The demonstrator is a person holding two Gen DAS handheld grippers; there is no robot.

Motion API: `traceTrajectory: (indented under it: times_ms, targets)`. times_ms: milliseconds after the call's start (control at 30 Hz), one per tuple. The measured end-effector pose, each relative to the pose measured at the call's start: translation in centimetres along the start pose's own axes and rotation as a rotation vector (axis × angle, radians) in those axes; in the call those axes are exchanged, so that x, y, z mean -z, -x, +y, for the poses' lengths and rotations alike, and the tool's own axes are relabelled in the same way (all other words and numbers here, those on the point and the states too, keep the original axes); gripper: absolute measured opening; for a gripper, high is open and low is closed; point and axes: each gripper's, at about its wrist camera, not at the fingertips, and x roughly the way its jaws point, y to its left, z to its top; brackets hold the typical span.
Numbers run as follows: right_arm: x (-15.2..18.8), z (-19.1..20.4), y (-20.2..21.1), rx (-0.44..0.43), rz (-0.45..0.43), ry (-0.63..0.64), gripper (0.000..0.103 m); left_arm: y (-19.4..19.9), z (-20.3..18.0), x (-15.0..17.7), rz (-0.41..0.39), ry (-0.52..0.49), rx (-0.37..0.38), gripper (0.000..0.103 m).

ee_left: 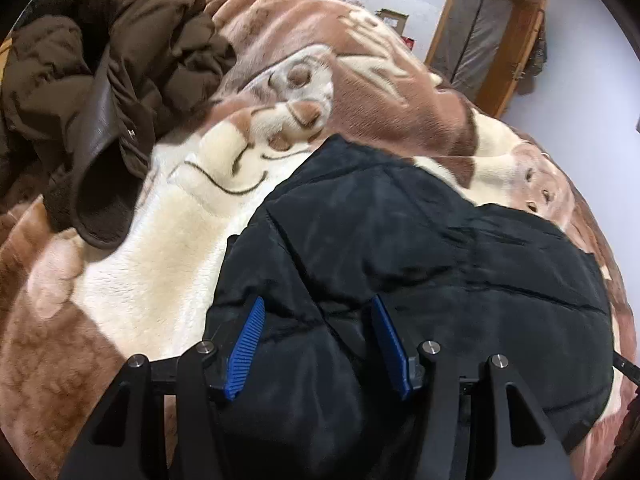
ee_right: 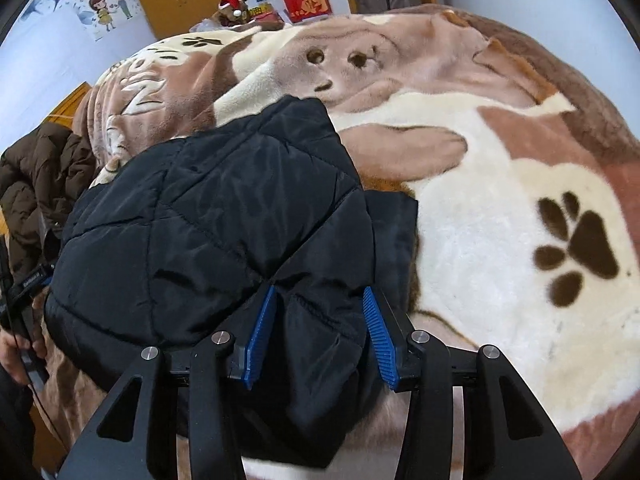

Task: Fold large clothes

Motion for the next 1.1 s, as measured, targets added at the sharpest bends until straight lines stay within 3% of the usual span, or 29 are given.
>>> traceTrajectory:
  times_ms: [200,467,667,933,1100]
  targets:
    - [3.2,2.5,5.6,-0.007,-0.06,0.068,0.046,6.7,-1.8,2.8,-0.046,-0.017,0.012,0.058]
    - [9.5,5.6,12.4,0.006,-0.112,0.153,0.048,14.7,-7.3,10.5,-0.02,-0.066,0.049,0.062]
    - [13.3,6.8,16.1,0.03,-0.131,0.208,0.049,20.0,-10.9,15.2,-0.019,-0.139,0.036,0.062]
    - [16.9,8.6,18.7,0.039,-0.133,0.285,0.053,23.8,-12.5,18.1,0.0,-0.146,0.041,0.063]
    - [17.4,9.1,19.0,0.035,-0.142,0.297,0.054,24.7,-13.3,18.8,0.003,-0.158,0.032,0.063]
